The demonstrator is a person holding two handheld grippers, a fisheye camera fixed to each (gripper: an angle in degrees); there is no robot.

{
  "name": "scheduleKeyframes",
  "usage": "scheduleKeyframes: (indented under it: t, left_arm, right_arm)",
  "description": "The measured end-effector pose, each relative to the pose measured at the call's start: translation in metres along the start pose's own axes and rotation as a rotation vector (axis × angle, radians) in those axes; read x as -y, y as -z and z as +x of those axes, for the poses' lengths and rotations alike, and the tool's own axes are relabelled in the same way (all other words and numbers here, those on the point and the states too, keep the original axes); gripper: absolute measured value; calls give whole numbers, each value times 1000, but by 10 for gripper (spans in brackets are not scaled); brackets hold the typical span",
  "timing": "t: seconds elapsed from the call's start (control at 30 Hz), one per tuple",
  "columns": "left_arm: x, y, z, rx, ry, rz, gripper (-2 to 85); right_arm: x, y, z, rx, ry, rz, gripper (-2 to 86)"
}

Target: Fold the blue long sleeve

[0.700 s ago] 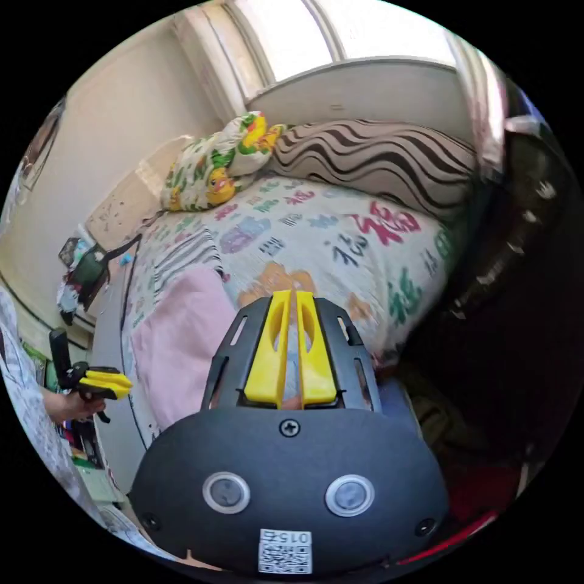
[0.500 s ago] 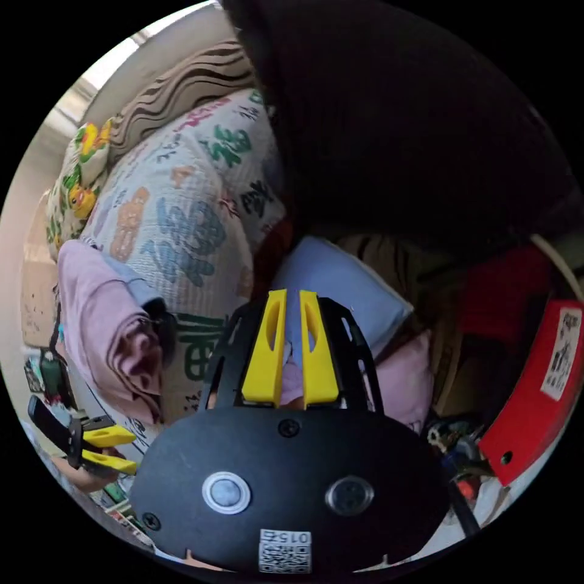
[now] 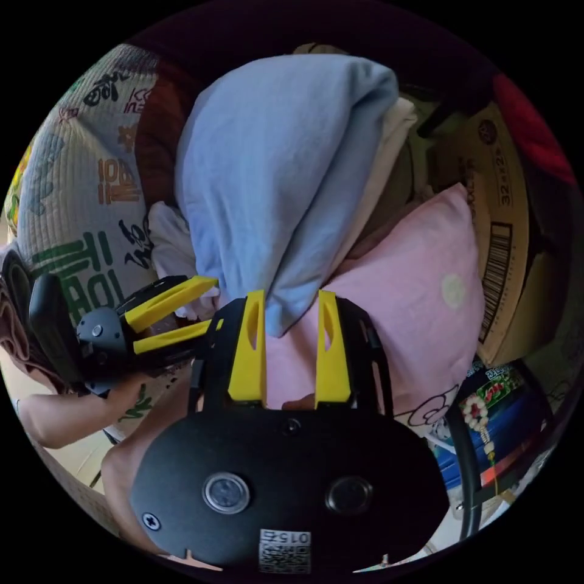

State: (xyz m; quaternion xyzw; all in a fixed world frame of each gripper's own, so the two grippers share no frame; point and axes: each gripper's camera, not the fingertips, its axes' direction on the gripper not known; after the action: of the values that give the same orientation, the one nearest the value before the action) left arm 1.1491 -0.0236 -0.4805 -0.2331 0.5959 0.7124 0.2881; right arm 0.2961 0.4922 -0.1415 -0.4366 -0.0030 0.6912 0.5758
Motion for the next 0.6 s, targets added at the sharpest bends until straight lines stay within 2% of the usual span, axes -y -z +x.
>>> scheduleKeyframes:
  t: [0.13,0.3,0.4,0.6]
  left_arm:
    - [-12,-15,-10,3,39,-1,155]
    - [-27,-7,-33,-66,57,-29,94]
    - [-61,11,-57,-160,142,7,33]
    - [-144,94,-45,-147,121,167,11]
  right_arm:
    - [20,-41,17,54,24,8,118]
    - [18,-69,37,84,39,9,70]
    - [-4,-76,54,158,47,60,31]
    - [-60,-57,46,130,85,206,7]
